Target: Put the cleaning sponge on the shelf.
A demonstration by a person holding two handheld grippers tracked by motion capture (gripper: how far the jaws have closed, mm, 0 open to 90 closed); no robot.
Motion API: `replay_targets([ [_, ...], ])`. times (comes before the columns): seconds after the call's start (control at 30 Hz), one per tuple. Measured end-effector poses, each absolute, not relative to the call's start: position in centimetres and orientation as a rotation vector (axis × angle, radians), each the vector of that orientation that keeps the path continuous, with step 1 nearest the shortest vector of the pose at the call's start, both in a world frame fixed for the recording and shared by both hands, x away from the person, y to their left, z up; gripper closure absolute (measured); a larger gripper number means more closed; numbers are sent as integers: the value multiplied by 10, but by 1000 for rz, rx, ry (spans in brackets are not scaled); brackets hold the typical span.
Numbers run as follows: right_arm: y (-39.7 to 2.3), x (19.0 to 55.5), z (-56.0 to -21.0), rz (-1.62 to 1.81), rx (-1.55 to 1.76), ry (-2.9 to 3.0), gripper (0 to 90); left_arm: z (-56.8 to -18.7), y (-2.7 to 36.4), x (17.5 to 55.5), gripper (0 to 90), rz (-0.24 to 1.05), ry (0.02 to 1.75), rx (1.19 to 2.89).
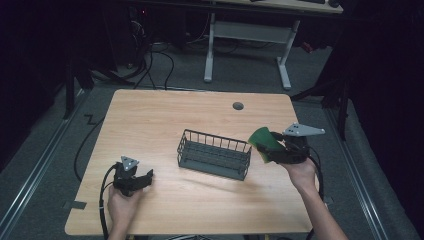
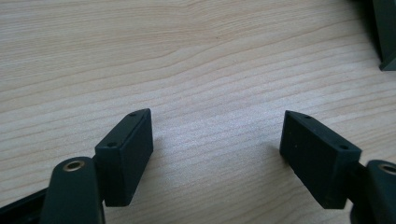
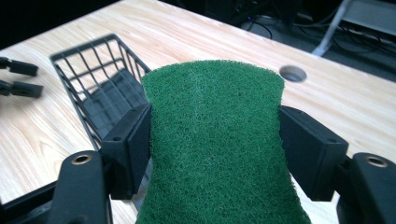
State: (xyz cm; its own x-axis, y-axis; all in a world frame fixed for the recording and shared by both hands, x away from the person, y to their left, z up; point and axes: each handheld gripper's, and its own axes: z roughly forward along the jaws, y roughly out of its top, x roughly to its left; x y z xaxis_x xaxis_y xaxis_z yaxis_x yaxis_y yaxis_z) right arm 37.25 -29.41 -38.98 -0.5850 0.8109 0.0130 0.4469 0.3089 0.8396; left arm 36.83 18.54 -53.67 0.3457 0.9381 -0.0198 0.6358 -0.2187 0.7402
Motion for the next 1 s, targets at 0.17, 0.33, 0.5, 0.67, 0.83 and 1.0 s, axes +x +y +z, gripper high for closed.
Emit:
replay_targets([
  [0.17,-281,381,-387,1209,1097,2191,302,-537,185,368,262,586,1372,1948],
  [0.33,-266,390,-387,1202,1066,2223,302,-537,185,368,262,586,1372,1948],
  [0.5,-256,400,-390,1207,1065,2245,301,-537,185,368,262,583,1370,1949],
  [0.67,-247,406,-394,1195,1054,2264,301,-537,185,368,262,586,1370,1949],
  [0.83,-238,410,-401,1177,1049,2292,301,-537,185,368,262,586,1370,1949],
  [1.0,-231,413,-405,1149,1037,2308,300,-537,185,368,262,586,1371,1949],
])
